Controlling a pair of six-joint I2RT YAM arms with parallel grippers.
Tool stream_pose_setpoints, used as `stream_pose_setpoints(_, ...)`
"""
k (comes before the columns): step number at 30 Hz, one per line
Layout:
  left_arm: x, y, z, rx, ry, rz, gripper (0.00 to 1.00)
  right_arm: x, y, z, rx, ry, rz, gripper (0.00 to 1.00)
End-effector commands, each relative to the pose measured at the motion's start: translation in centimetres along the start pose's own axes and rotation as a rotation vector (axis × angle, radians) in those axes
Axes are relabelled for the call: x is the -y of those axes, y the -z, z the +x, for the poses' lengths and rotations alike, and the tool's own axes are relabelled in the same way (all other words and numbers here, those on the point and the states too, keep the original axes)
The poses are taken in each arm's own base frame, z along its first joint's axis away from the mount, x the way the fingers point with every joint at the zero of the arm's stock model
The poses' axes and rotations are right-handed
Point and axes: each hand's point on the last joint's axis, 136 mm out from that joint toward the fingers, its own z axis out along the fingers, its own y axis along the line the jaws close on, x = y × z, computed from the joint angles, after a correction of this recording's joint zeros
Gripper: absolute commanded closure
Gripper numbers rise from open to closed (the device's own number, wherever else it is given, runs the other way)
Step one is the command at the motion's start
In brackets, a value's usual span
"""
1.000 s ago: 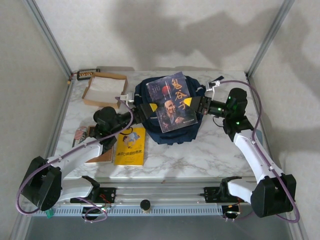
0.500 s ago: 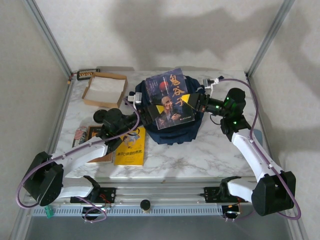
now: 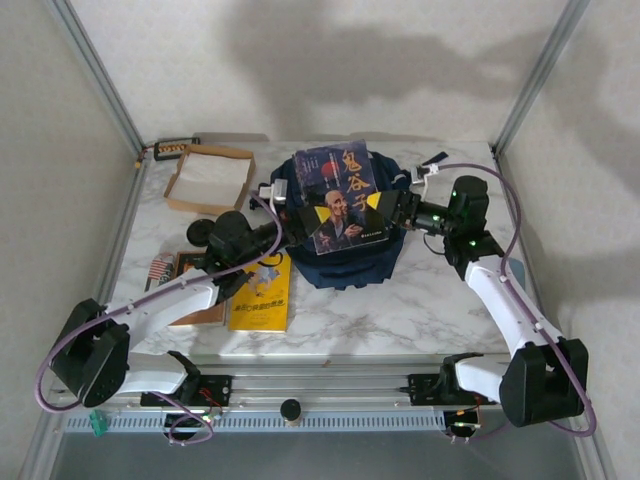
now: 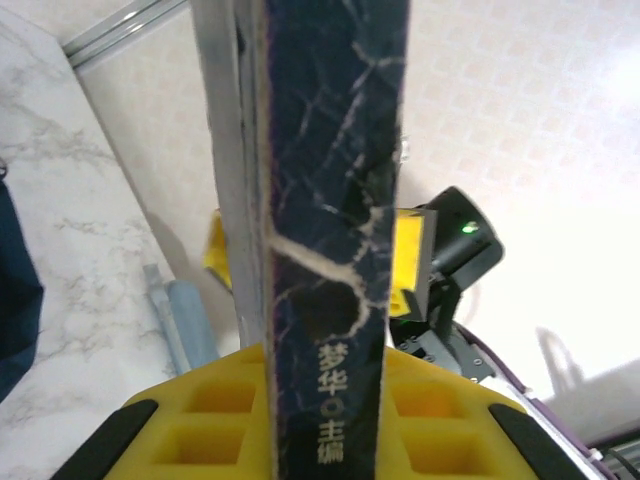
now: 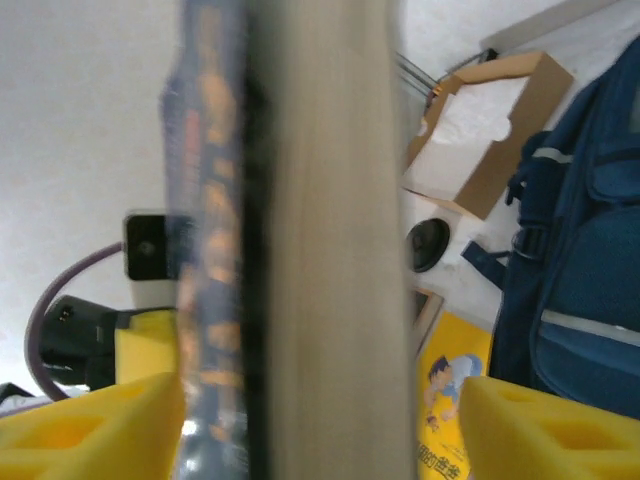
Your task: Pack the student bag
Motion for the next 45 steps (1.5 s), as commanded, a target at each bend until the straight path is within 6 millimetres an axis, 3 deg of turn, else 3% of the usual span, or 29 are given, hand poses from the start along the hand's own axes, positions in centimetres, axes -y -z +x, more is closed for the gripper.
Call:
stream_pose_setpoints(1,5.8,-0.6,-1.5,0.017,-0.07,0.191,1.0,0.7,1.4,1.1,-0.018,-0.07,0.005,0.02)
stream_pose_setpoints(3,5.8,-0.9,-1.8,0.024,-0.067,0.19,1.0,0.2,1.5,1.7,-0.031,-0.089,-0.018,0.01)
stream_pose_setpoints(10,5.4,-2.2,-2.0,0.016,-0.047,0.201,1.0,-5.4,2.0,2.1,-0.046,-0.063,-0.228,0.01)
stream_pose_setpoints(14,4.2,-2.6,-2.2,0.023,-0.057,0.14,1.0,-6.9,2.2,1.8,-0.041,-0.048,-0.261,0.02)
stream_pose_setpoints(17,2.8,-2.8,-2.3,0.027,-0.067,0.07,1.0,-7.4,2.4,1.4,-0.023,-0.027,-0.251,0.1)
stream_pose_setpoints(20,2.2,-2.9,-2.3,0.028,-0.076,0.04,1.0,-7.0,2.4,1.0,-0.007,-0.01,-0.207,0.21)
stream_pose_setpoints(29,1.0,-3.3,-2.0,-0.003,-0.097,-0.02,1.0,-5.8,2.3,0.6,0.019,0.041,-0.115,0.8)
stream_pose_setpoints(32,0.2,-3.4,-1.8,-0.017,-0.119,-0.065,0.83,-5.2,2.5,0.1,0.04,0.057,-0.072,0.97)
stream_pose_setpoints(35,-0.7,-3.5,-1.7,-0.053,-0.195,-0.148,0.62,-4.2,2.9,-0.5,0.071,0.056,-0.001,1.0)
stream_pose_setpoints(37,-2.1,-3.2,-1.8,-0.082,-0.279,-0.255,0.6,-3.2,3.3,-1.0,0.094,0.037,0.051,1.0)
stream_pose_setpoints(38,-2.9,-2.8,-1.6,-0.105,-0.34,-0.307,0.68,-2.5,3.7,-1.2,0.109,0.021,0.08,1.0)
stream_pose_setpoints(39,-3.9,-2.5,-1.2,-0.142,-0.386,-0.356,0.7,-1.7,4.1,-1.4,0.122,0.004,0.108,1.0)
stream_pose_setpoints(41,-6.1,-1.8,-0.7,-0.21,-0.464,-0.464,0.62,0.0,5.0,-1.7,0.152,-0.018,0.186,1.0)
stream_pose_setpoints(45,-10.2,-0.4,0.7,-0.341,-0.575,-0.605,0.55,3.2,7.3,-2.1,0.218,-0.052,0.337,1.0)
